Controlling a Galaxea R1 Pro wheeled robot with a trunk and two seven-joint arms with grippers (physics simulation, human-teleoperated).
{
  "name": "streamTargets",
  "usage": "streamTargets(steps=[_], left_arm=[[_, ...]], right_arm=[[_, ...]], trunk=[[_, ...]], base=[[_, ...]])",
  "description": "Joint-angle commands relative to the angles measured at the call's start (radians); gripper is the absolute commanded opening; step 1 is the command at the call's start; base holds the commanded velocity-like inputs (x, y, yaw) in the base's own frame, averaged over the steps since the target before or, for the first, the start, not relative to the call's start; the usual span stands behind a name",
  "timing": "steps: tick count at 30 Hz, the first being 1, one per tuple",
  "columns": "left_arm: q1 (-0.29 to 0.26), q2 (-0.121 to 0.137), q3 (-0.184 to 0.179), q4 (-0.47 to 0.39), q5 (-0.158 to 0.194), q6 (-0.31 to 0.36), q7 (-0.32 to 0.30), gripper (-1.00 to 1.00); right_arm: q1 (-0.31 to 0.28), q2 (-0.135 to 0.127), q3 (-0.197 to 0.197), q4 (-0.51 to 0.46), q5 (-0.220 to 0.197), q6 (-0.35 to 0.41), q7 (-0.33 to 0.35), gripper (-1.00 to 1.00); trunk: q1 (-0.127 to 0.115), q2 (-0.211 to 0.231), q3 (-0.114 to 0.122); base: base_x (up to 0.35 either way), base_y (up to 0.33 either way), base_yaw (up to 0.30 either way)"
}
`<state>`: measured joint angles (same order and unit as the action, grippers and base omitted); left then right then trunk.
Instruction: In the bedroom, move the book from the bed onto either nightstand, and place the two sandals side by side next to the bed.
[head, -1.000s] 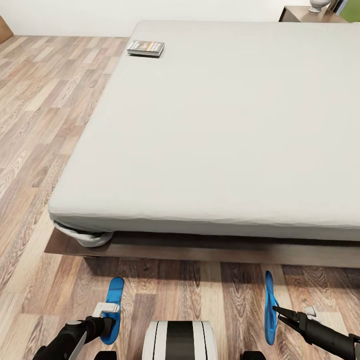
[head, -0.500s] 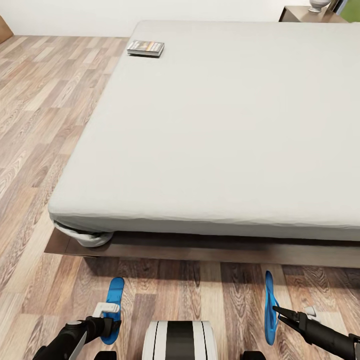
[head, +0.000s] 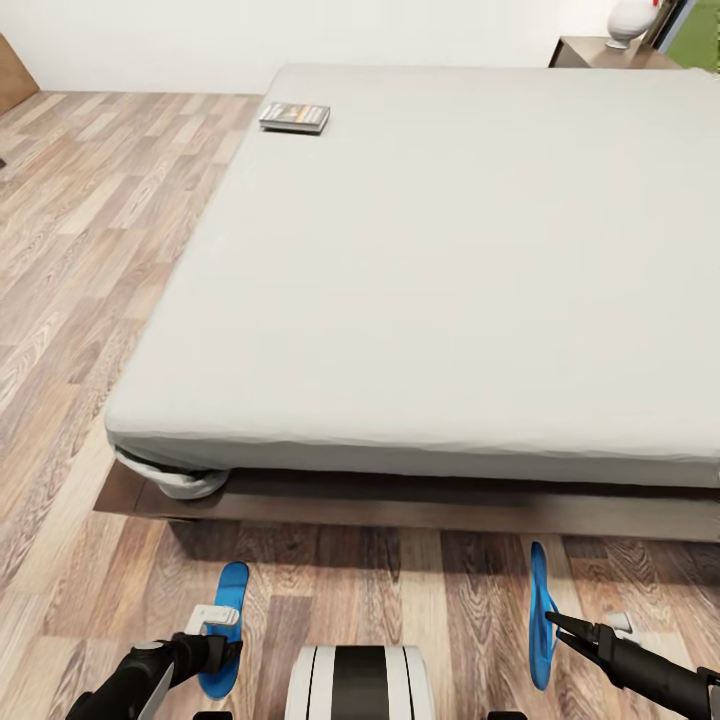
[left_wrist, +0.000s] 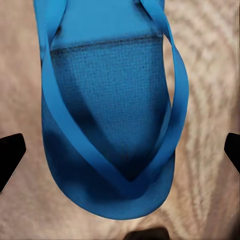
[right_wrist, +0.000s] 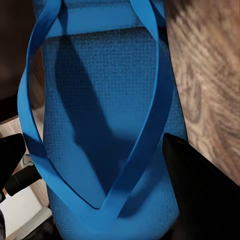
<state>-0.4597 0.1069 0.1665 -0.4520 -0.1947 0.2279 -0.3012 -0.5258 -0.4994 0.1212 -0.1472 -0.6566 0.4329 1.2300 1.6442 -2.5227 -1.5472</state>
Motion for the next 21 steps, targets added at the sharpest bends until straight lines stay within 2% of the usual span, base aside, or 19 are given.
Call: streamTargets(steps=[1, 13, 21], left_arm=[[0.0, -0.001, 0.008, -0.002, -0.01, 0.005, -0.009, 1.0], [0.0, -0.002, 0.007, -0.002, -0.01, 0.005, -0.009, 1.0], [-0.001, -0.002, 0.006, -0.002, -0.009, 0.005, -0.01, 1.0]], right_arm=[[0.0, -0.001, 0.009, 0.0, -0.011, 0.01, 0.002, -1.0], [0.0, -0.001, 0.009, 0.001, -0.011, 0.01, 0.002, -1.0], [0.0, -0.001, 0.009, 0.001, -0.011, 0.01, 0.002, -1.0]], trunk=[[-0.001, 0.0, 0.003], [-0.006, 0.003, 0.05], [-0.006, 0.003, 0.05]], base=[[0.0, 0.0, 0.0], [0.0, 0.0, 0.0], [0.0, 0.0, 0.0]])
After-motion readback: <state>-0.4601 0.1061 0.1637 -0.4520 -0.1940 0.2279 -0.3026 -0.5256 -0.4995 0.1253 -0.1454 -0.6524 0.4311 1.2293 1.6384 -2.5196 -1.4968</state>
